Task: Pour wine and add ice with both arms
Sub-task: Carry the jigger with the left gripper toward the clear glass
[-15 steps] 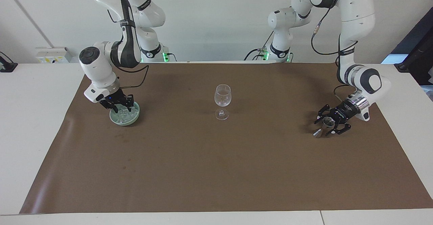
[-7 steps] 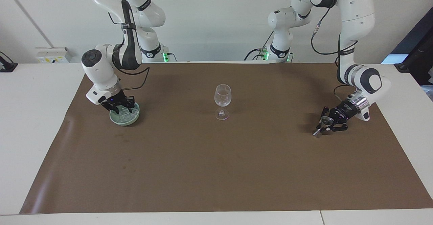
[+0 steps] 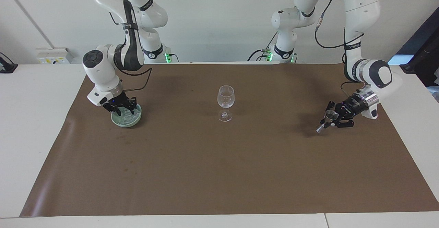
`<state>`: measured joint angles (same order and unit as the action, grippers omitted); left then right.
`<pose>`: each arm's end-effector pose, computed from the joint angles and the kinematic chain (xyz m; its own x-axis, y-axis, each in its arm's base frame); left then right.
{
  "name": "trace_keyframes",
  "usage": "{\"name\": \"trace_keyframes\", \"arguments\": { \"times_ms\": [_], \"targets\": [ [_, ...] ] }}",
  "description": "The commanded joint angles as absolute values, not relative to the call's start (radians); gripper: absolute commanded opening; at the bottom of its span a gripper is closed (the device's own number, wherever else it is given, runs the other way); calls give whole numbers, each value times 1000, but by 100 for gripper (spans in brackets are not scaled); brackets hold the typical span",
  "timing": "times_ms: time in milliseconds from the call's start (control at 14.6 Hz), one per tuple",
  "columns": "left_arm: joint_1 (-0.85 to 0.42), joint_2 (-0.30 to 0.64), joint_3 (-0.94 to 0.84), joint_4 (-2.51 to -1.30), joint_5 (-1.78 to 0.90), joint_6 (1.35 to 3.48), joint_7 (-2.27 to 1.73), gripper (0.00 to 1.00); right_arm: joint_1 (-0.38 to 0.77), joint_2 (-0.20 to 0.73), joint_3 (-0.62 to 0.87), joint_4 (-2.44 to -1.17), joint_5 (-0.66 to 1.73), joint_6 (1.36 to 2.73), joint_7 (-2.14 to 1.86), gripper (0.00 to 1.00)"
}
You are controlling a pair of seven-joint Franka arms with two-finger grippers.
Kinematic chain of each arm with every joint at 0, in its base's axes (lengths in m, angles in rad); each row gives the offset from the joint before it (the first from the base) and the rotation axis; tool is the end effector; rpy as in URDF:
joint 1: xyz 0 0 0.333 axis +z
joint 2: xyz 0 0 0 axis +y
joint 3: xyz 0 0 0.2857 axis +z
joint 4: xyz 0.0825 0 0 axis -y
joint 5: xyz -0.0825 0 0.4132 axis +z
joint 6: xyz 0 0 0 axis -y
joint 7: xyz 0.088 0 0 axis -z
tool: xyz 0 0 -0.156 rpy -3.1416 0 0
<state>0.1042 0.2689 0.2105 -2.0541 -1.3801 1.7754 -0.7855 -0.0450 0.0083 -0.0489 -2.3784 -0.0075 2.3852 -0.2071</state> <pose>0.5941 0.0536 0.2613 -0.0467 0.3293 -0.9431 0.9503 0.3056 0.0596 0.5135 -0.0487 0.2175 0.9930 0.1184 -0.0026 0.1184 -0.9930 0.0051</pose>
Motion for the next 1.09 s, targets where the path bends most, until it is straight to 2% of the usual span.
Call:
{"name": "trace_keyframes", "arguments": {
  "times_ms": [0,205,478,752,888,1025],
  "targets": [
    [17,137,225,-2088,-1286,1770,-899,0,-46,12,-41,-2350,-3,2336,-229,57],
    [-90,22,225,-2114,-1194,1769,-917,0,-48,11,-43,-2355,-3,2345,-239,56],
    [-231,-52,221,-2112,-1067,1813,-1043,0,-54,6,-43,-2373,-3,2353,-250,56],
    [-397,-66,216,-2092,-939,1925,-1265,0,-69,3,-43,-2384,-3,2356,-267,51],
    [-475,-61,216,-2092,-916,1992,-1340,0,-71,5,-43,-2382,-3,2359,-279,41],
    [-529,-57,216,-2092,-867,2035,-1396,0,-69,5,-41,-2382,-3,2359,-278,37]
  ]
}}
